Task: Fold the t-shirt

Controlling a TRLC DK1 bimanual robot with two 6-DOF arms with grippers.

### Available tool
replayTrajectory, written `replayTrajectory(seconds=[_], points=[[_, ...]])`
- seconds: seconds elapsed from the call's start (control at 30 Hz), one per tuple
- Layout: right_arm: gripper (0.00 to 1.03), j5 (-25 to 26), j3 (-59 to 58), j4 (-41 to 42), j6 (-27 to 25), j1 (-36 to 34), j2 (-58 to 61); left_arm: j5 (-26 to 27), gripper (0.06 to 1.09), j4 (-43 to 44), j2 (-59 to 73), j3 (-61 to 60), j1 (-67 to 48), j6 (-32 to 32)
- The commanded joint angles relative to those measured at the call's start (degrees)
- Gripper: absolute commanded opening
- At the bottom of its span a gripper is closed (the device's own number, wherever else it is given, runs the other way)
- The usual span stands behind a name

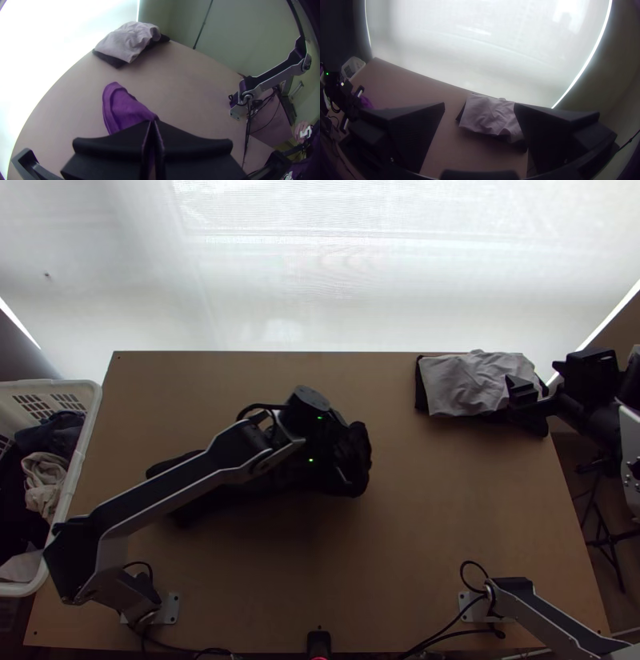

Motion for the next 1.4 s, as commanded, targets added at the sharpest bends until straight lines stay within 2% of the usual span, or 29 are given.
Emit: replayTrajectory(seconds=[0.0,0.3,0.47,0.6,0.63,0.7,0.73,0.77,0.9,1.03,1.07,1.17,1.2,1.27,1.37], points=[[0.96,-0.03,-2.04,1.51,-0.68,-0.5,0.19,0.3,0.09,3.86,16.88,13.74,-5.85,-5.22],[0.96,-0.03,-3.62,2.39,-1.2,-0.77,0.19,2.06,0.09,0.17,39.02,39.58,-9.37,-9.44],[0.97,-0.12,-4.76,3.09,-1.29,-1.47,-0.51,1.7,0.1,0.7,39.2,40.63,-9.63,-9.62],[0.98,-0.12,-6.96,4.68,-1.47,-1.47,-2.0,1.53,0.39,-0.27,33.14,37.12,-7.44,-9.79],[0.98,-0.12,-8.01,5.11,-1.47,-1.47,-2.53,1.44,0.53,-0.79,31.82,37.03,-6.73,-9.44],[0.98,-0.21,-10.04,5.2,-1.55,-1.29,-2.97,1.62,0.89,-2.38,29.36,37.2,-5.33,-8.82],[0.98,-0.12,-11.18,5.11,-1.55,-1.21,-3.15,1.53,0.99,-3.61,28.13,37.47,-4.71,-8.3],[0.98,-0.12,-12.06,4.5,-1.55,-1.12,-3.59,1.53,1.03,-4.49,26.63,37.64,-4.18,-7.33],[0.98,-0.12,-13.46,-2.0,0.2,1.96,-3.76,1.79,1.03,-9.23,21.36,37.47,-2.43,-3.2],[0.98,-0.73,-13.11,-13.52,7.23,3.36,0.72,1.79,1.03,-17.76,18.99,34.92,1.35,1.63],[0.98,-3.19,-13.38,-15.72,8.82,2.22,2.21,1.79,1.03,-20.92,18.9,34.3,3.11,2.43],[0.98,-18.31,-15.13,-18.88,11.19,-4.02,5.12,3.29,1.03,-24.88,16.44,29.38,8.65,3.04],[0.98,-21.04,-16.01,-18.88,11.98,-4.81,5.99,3.99,1.03,-24.88,14.77,27.1,10.67,3.3],[0.98,-24.64,-16.98,-18.79,12.68,-5.69,7.66,4.78,1.03,-24.88,12.04,24.11,14.45,4.53],[0.98,-25.69,-17.68,-18.26,12.86,-5.86,11.0,7.59,1.03,-26.37,8.53,22.97,19.99,5.68]])
